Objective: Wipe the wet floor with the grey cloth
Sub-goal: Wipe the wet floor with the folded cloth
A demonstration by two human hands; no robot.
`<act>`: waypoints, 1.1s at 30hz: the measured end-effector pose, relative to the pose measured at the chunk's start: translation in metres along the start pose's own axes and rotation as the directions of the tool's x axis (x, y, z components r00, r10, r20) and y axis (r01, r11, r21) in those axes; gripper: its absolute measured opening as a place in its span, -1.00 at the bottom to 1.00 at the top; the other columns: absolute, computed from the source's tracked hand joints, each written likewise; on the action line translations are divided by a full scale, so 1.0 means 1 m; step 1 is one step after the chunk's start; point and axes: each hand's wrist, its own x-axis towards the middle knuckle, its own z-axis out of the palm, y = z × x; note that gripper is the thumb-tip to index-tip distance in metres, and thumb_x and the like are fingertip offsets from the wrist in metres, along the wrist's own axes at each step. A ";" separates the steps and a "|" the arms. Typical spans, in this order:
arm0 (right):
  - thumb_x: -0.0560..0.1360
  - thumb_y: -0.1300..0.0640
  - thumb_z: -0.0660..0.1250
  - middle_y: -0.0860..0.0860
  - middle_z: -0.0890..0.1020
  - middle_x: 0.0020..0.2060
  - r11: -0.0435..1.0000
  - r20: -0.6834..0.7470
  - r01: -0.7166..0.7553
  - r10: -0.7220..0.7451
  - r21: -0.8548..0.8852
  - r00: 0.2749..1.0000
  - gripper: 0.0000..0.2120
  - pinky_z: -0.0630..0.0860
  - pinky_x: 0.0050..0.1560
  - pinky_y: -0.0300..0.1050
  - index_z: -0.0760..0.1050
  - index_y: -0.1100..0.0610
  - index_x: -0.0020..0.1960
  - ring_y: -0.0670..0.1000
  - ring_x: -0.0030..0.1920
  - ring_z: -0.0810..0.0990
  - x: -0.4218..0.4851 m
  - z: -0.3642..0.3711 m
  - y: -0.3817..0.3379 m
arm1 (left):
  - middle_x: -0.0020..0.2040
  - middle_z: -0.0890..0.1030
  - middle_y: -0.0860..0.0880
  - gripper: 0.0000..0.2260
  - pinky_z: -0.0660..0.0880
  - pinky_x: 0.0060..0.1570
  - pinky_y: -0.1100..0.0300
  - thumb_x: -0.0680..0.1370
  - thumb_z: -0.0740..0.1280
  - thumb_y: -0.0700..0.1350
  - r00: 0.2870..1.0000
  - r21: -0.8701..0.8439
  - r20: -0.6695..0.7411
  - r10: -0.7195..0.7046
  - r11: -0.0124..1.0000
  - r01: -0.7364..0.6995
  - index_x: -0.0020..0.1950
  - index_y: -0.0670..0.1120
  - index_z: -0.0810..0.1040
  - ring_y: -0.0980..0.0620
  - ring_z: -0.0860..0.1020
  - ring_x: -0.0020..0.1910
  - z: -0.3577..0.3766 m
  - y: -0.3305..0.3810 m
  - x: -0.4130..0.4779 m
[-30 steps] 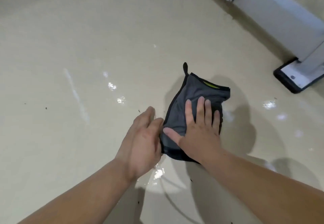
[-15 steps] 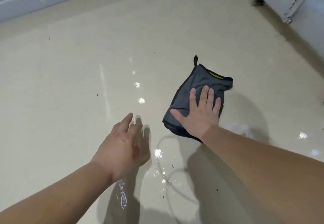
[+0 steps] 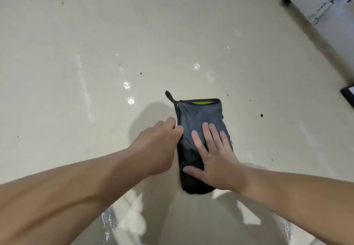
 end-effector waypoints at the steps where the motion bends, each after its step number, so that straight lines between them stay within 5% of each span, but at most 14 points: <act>1: 0.51 -0.53 -0.05 0.18 -0.37 0.60 0.999 0.026 -0.027 0.026 0.044 0.999 -0.05 -0.23 0.60 0.23 -0.32 -0.03 0.65 0.15 0.59 -0.45 -0.005 -0.003 -0.001 | 0.08 0.41 -0.09 -0.82 0.52 -0.22 0.02 0.49 0.22 -0.20 0.993 0.018 -0.099 0.058 0.998 -0.056 0.07 -0.04 0.35 -0.15 0.48 -0.07 0.010 -0.001 0.003; 3: 0.54 -0.48 0.02 0.08 -0.52 0.54 0.978 0.103 -0.129 0.113 0.164 0.988 -0.07 -0.36 0.59 0.09 -0.44 -0.08 0.61 0.05 0.53 -0.57 -0.018 -0.016 -0.002 | 0.01 0.43 -0.13 -0.77 0.45 -0.34 0.02 0.45 0.16 -0.22 0.950 -0.013 -0.267 0.161 0.985 -0.171 0.08 -0.12 0.45 -0.14 0.44 -0.18 0.019 0.004 0.017; 5: 0.59 -0.39 0.06 0.05 -0.44 0.59 0.942 0.098 -0.249 0.233 0.223 0.968 -0.12 -0.33 0.60 0.02 -0.34 -0.05 0.65 0.03 0.57 -0.49 -0.033 -0.035 0.001 | 0.04 0.45 -0.11 -0.80 0.39 -0.24 0.05 0.53 0.20 -0.13 0.924 -0.020 -0.298 0.238 0.967 -0.255 0.12 -0.11 0.50 -0.11 0.43 -0.11 0.014 0.020 0.034; 7: 0.61 -0.28 0.15 0.08 -0.06 0.64 0.889 0.201 -0.366 0.319 0.276 0.926 -0.29 -0.07 0.61 -0.04 0.10 0.04 0.64 0.11 0.64 -0.16 -0.055 -0.055 0.008 | 0.11 0.44 -0.06 -0.74 0.35 -0.12 0.09 0.62 0.22 0.10 0.937 -0.014 -0.208 0.280 0.957 -0.289 0.17 -0.05 0.47 -0.05 0.41 0.00 0.010 0.041 0.039; 9: 0.59 -0.23 0.22 0.10 0.35 0.43 0.837 0.377 -0.479 0.367 0.266 0.850 -0.50 0.30 0.45 -0.01 0.43 0.06 0.38 0.15 0.47 0.30 -0.080 -0.076 0.016 | 0.13 0.43 -0.05 -0.58 0.32 -0.14 0.09 0.59 0.21 0.27 0.922 0.071 -0.106 0.371 0.928 -0.366 0.22 -0.04 0.42 -0.05 0.41 0.03 0.021 0.065 0.040; 12: 0.59 -0.24 0.18 0.05 0.54 0.30 0.853 0.567 -0.519 0.405 0.048 0.718 -0.51 0.49 0.22 -0.01 0.42 0.03 0.38 0.13 0.27 0.53 -0.111 -0.107 0.015 | 0.09 0.39 -0.08 -0.51 0.31 -0.16 0.04 0.50 0.28 0.30 0.936 0.192 0.090 0.340 0.916 -0.351 0.19 -0.05 0.34 -0.11 0.40 0.01 0.043 0.088 0.037; 14: 0.60 -0.22 0.15 0.04 0.56 0.29 0.877 0.572 -0.477 0.422 -0.061 0.703 -0.52 0.50 0.16 -0.03 0.42 0.02 0.39 0.15 0.27 0.54 -0.116 -0.116 0.014 | 0.06 0.38 -0.08 -0.61 0.30 -0.16 0.03 0.51 0.31 0.16 0.952 0.207 0.094 0.293 0.929 -0.306 0.16 -0.06 0.32 -0.09 0.34 -0.05 0.046 0.098 0.034; 17: 0.65 -0.12 0.12 0.05 0.58 0.24 0.868 0.493 -0.496 0.426 0.014 0.758 -0.62 0.51 0.17 0.00 0.46 0.05 0.33 0.16 0.24 0.55 -0.098 -0.113 0.007 | 0.12 0.41 -0.10 -0.74 0.29 -0.07 0.04 0.55 0.27 -0.13 0.976 0.144 0.069 0.207 0.966 -0.215 0.23 -0.08 0.38 -0.10 0.37 0.01 0.045 0.108 0.036; 22: 0.64 0.00 0.12 0.01 0.51 0.14 0.919 0.202 -0.388 0.367 0.073 0.908 -0.74 0.51 0.02 0.02 0.47 -0.01 0.25 0.10 0.19 0.52 -0.071 -0.074 0.015 | 0.15 0.52 -0.08 -0.75 0.27 0.00 0.02 0.58 0.23 -0.15 0.981 0.054 0.132 0.146 0.987 -0.154 0.26 -0.03 0.42 -0.13 0.53 0.13 0.048 0.116 0.022; 25: 0.59 0.06 0.16 -0.01 0.47 0.09 0.939 0.162 -0.332 0.315 0.087 0.935 -0.78 0.41 -0.11 -0.03 0.47 -0.02 0.20 0.08 0.15 0.49 -0.078 -0.057 0.021 | 0.06 0.55 0.01 -0.88 0.34 0.11 0.04 0.59 0.21 -0.16 0.983 -0.224 0.151 0.102 0.972 -0.066 0.07 0.05 0.43 -0.08 0.52 0.06 0.054 0.122 -0.005; 28: 0.51 0.01 0.28 -0.04 0.43 0.03 0.962 0.193 -0.250 0.227 0.107 0.955 -0.80 0.39 -0.14 -0.02 0.43 0.01 0.11 0.07 0.10 0.49 -0.096 -0.043 0.027 | -0.12 0.49 0.03 -0.90 0.44 0.01 0.05 0.59 0.23 -0.18 0.949 -0.518 0.230 0.218 0.853 -0.070 -0.11 -0.03 0.41 -0.07 0.46 -0.08 0.049 0.148 -0.030; 30: 0.52 -0.03 0.26 -0.07 0.40 0.06 0.967 0.124 -0.173 0.152 0.186 0.981 -0.79 0.50 -0.06 0.05 0.41 0.00 0.12 0.07 0.14 0.50 -0.098 -0.036 0.030 | -0.02 0.56 -0.04 -0.91 0.46 0.02 0.10 0.56 0.24 -0.21 0.929 -0.473 0.239 0.282 0.869 -0.142 0.03 -0.12 0.51 -0.11 0.51 0.01 0.040 0.145 -0.037; 33: 0.63 -0.04 0.18 0.04 0.30 0.45 0.992 -0.025 0.065 -0.063 0.112 0.998 -0.59 0.49 0.29 0.14 0.31 0.07 0.44 0.10 0.46 0.31 -0.087 -0.029 0.031 | 0.16 0.52 -0.06 -0.68 0.52 0.12 -0.04 0.52 0.22 -0.14 0.974 -0.270 0.181 0.140 0.959 -0.087 0.27 0.00 0.51 -0.13 0.54 0.13 0.021 0.118 -0.036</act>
